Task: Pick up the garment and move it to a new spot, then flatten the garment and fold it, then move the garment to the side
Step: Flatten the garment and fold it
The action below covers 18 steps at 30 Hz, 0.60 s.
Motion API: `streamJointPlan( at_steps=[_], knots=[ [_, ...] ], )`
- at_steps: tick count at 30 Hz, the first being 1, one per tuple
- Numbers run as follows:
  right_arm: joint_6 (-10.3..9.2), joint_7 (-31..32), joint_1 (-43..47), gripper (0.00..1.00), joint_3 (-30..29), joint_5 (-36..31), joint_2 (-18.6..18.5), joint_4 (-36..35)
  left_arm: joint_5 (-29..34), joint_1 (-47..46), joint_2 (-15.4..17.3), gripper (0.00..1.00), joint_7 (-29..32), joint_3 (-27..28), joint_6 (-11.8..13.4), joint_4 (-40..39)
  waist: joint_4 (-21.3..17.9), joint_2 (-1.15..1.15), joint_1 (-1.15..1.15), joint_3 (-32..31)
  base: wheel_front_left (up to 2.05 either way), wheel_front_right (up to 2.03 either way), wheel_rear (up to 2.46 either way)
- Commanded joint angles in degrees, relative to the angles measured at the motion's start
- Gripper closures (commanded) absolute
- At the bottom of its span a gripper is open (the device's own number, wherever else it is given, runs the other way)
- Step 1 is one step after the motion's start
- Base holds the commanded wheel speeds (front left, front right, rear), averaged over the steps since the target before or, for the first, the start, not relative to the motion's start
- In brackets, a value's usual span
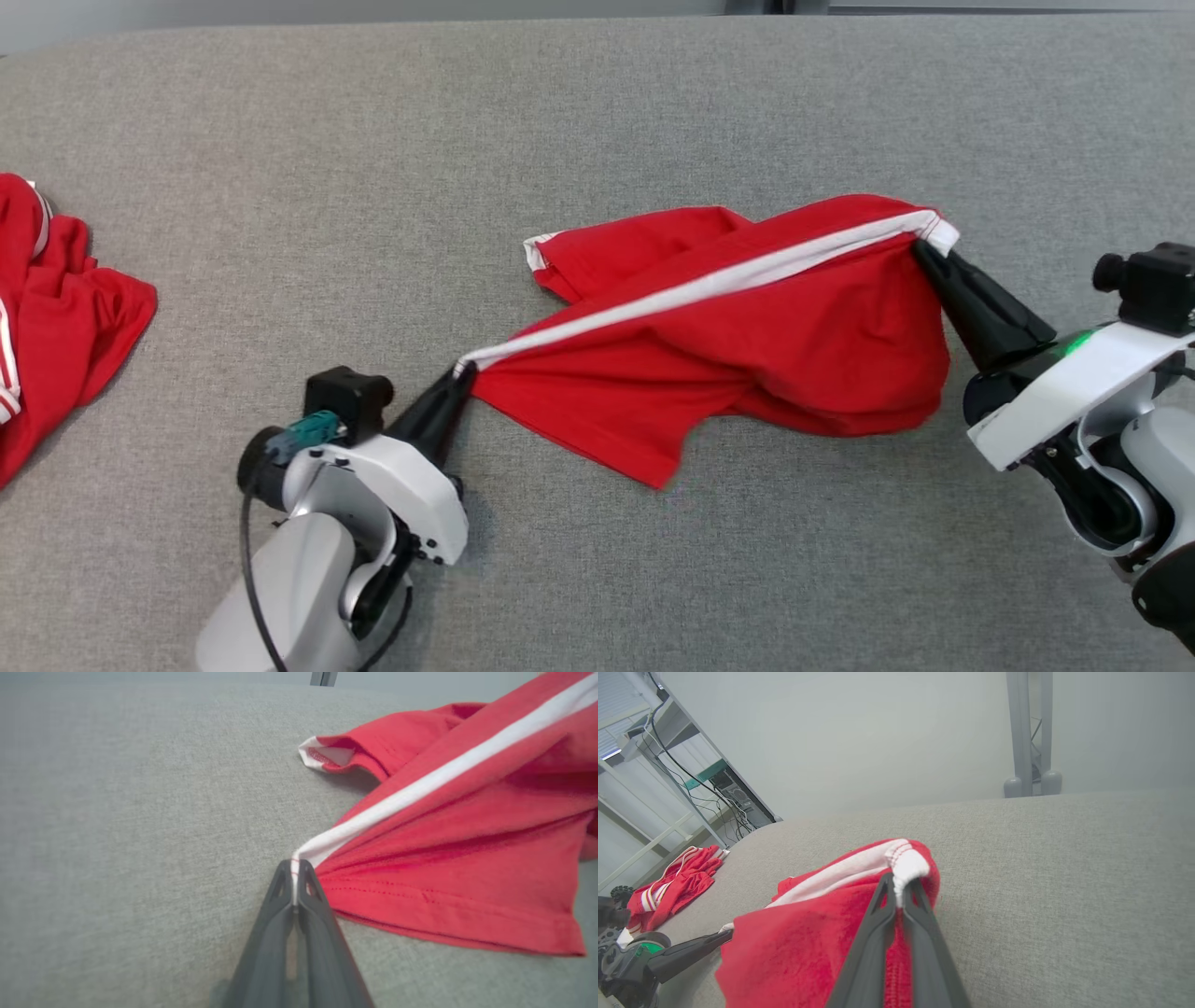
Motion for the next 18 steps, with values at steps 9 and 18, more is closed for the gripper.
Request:
streamJointPlan(
  at_steps=[9,18],
  knots=[
    [0.0,-4.85,-1.96,1.0,-3.19,1.35,-3.74,-7.63,1.04,-1.09,4.51,1.0,-4.75,4.15,4.47,-10.32,-1.06,0.0,0.0,-3.96,0.0,0.0,0.0],
    [0.01,-5.04,0.4,1.0,-9.93,-2.51,-3.13,-15.92,3.06,-1.76,8.93,1.0,-2.85,8.25,9.97,-32.31,-1.98,0.0,0.0,-7.75,0.0,0.0,0.0]
  ],
)
